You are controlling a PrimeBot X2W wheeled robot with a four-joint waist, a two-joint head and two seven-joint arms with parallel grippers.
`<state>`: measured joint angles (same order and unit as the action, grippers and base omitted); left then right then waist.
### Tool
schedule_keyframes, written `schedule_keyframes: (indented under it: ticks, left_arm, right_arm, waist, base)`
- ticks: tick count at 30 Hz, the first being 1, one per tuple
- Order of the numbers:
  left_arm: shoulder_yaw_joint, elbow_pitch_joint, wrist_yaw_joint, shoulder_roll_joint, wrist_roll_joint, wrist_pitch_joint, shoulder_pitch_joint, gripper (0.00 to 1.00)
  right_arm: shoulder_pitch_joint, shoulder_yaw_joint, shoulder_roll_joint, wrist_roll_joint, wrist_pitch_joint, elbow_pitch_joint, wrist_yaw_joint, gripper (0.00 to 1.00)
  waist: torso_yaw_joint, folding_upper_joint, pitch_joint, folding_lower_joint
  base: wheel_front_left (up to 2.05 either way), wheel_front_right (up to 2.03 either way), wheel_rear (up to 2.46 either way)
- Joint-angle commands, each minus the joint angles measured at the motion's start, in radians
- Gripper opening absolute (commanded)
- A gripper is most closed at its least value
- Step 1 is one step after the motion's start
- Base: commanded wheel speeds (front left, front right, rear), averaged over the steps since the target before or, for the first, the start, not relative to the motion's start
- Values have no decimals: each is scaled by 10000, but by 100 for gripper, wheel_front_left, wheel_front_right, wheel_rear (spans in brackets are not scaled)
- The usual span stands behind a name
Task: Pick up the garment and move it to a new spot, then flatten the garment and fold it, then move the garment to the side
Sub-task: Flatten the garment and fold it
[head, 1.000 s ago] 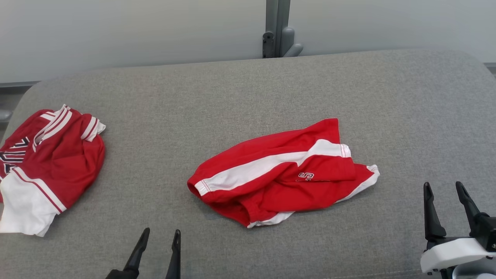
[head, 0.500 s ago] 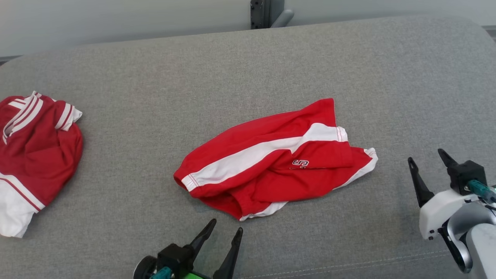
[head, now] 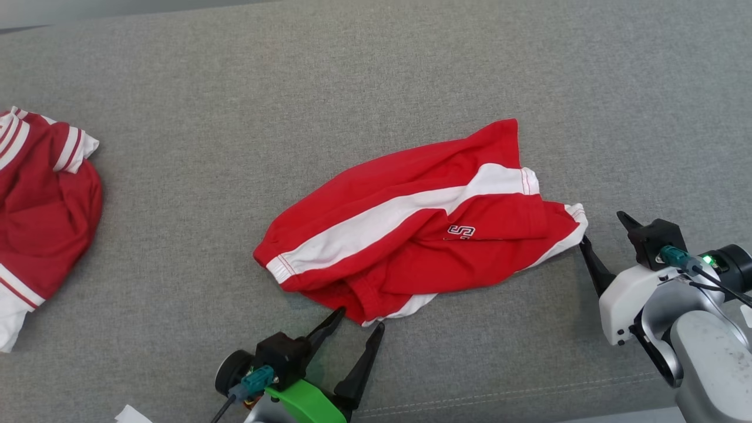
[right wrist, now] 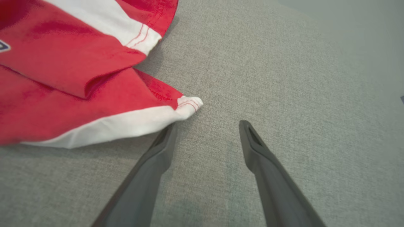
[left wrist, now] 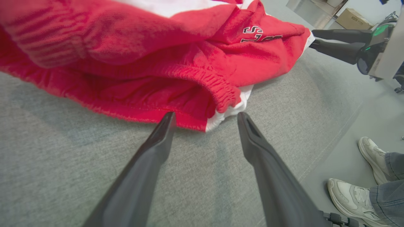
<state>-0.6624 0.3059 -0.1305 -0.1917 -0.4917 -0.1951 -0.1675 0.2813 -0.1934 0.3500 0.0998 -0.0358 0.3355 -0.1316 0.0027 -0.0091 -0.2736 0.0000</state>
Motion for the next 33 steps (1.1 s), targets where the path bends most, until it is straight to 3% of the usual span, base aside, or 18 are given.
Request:
schedule_keyframes:
  ticks: [1,12,17,27,30,31,32,33]
  left_arm:
    - [-53,71,8,-90,-77,-66,-251,100]
    - [-523,319,7,-177,-487,-137,-622,99]
    - [-640,426,7,-197,-603,-173,-750,81]
    - [-816,588,7,-216,-782,-228,-982,64]
    - [-875,621,7,-205,-808,-235,-1036,42]
    - [-903,636,7,-206,-803,-243,-1057,27]
    - [-938,642,7,-205,-823,-240,-1074,0]
    - [-1035,647,7,-223,-867,-188,-1099,0]
  right_arm:
    - [211,-116,-21,50,105,113,17,100]
    - [685,-596,46,171,426,544,17,100]
    - [972,-1136,227,136,486,695,17,100]
    - [1505,-1955,616,240,556,862,17,100]
    - [1553,-2175,648,351,568,947,16,100]
    - [1544,-2266,643,448,571,990,16,78]
    - [1532,-2366,631,569,538,1029,14,26]
    - [1505,-2538,636,703,481,1059,10,0]
  waist:
    - [35,91,-206,0]
    - [15,91,-359,0]
    - [20,91,-450,0]
    - [105,91,-579,0]
    - [154,91,-623,0]
    - [169,91,-630,0]
    - [177,91,-633,0]
    - [180,91,-630,0]
  base:
    - [0,0,0]
    - [0,0,0]
    - [0,0,0]
    - [0,0,0]
    - [0,0,0]
    - [0,0,0]
    - [0,0,0]
    - [0,0,0]
